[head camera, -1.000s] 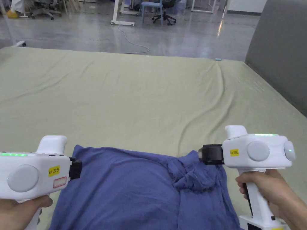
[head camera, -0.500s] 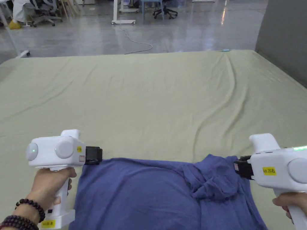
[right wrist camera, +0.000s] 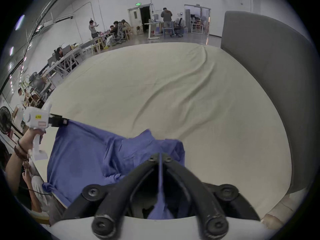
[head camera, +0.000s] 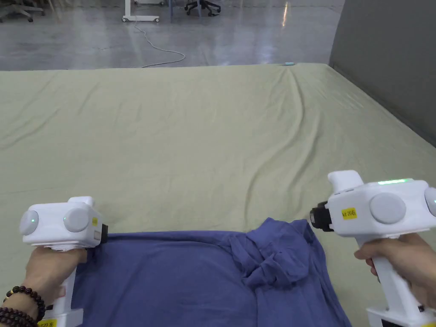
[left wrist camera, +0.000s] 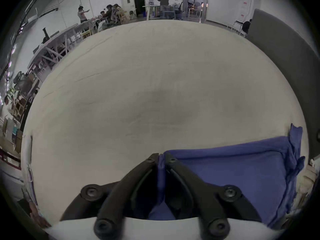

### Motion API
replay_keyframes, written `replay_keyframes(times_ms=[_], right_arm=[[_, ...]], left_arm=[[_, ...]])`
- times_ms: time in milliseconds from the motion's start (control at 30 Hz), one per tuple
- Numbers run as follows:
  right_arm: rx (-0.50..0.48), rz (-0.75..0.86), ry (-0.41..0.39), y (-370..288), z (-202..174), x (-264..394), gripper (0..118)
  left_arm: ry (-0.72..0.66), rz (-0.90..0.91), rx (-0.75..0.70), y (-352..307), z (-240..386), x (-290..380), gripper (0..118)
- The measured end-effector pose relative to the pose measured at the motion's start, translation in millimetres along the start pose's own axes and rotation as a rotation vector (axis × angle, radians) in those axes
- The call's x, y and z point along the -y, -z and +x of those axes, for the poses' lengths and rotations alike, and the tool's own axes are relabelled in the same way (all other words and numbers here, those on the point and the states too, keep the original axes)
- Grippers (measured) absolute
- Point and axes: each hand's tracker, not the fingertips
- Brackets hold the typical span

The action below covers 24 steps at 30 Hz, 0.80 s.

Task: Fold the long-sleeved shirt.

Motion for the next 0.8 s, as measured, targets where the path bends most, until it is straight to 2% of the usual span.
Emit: replay_keyframes(times_ms=[33, 67, 100, 133, 167, 200, 300, 367, 433, 467, 500, 533, 567, 600, 633, 667, 733, 800], right_arm=[[0.001, -0.01, 0.004, 6.2, 2.6, -6.1, 4], [0.0, -0.026, 0.009, 16.5, 3.4, -13.4, 25], [-0.015, -0.079, 0.027, 30.9, 7.4, -19.4, 66], [-0.027, -0.111, 0.044, 43.3, 10.9, -23.9, 91], [-0.017, -0.154, 0.037, 57.9, 12.4, -28.5, 96], [0.003, -0.2, 0.029, 75.5, 12.1, -33.3, 92], [0.033, -0.31, 0.043, 118.3, 15.0, -38.6, 90], [0.03, -0.364, 0.066, 138.4, 12.6, -38.8, 76], [-0.026, -0.39, 0.091, 147.9, 9.9, -35.5, 57], [-0.05, -0.39, 0.09, 149.0, 7.3, -33.6, 54], [-0.017, -0.373, 0.068, 148.2, 4.4, -34.1, 53], [-0.001, -0.365, 0.045, 146.8, 3.8, -35.8, 47], [-0.016, -0.361, 0.043, 144.6, 3.7, -35.7, 30], [-0.072, -0.344, 0.053, 140.8, 1.1, -35.2, 13], [-0.078, -0.331, 0.07, 137.2, -1.0, -34.5, 13], [-0.016, -0.326, 0.05, 132.3, -4.5, -34.2, 13], [-0.037, -0.286, -0.002, 115.8, -8.7, -33.1, 12], [-0.07, -0.216, -0.008, 84.6, -7.0, -31.5, 12]], left_arm=[[0.004, 0.006, 0.006, -5.1, 0.4, 0.4, 0], [0.01, 0.008, 0.011, -10.6, 0.0, 0.2, 0], [0.009, 0.016, 0.011, -17.2, -0.5, 0.7, 0], [0.008, 0.025, 0.012, -22.1, -1.0, 0.2, 0], [0.009, 0.037, 0.021, -28.7, -2.4, 0.8, 0], [0.006, 0.043, 0.028, -35.0, -3.4, 1.8, 0], [0.008, 0.054, 0.038, -47.8, -4.6, 4.2, 0], [0.008, 0.061, 0.039, -55.4, -6.2, 6.5, 0], [0.001, 0.071, 0.038, -57.2, -7.0, 7.8, 0], [-0.003, 0.082, 0.039, -59.3, -7.3, 9.1, 0], [-0.005, 0.092, 0.037, -60.5, -6.4, 10.2, 0], [-0.003, 0.096, 0.038, -60.6, -5.0, 10.8, 0], [0.001, 0.097, 0.041, -60.8, -4.3, 11.1, 0], [0.006, 0.093, 0.043, -61.3, -3.3, 11.6, 0], [0.008, 0.091, 0.045, -62.4, -2.6, 12.7, 0], [0.01, 0.09, 0.049, -63.1, -2.0, 13.9, 0], [0.017, 0.099, 0.053, -75.3, -2.7, 18.2, 0], [0.019, 0.139, 0.069, -99.8, -6.1, 25.3, 0]])
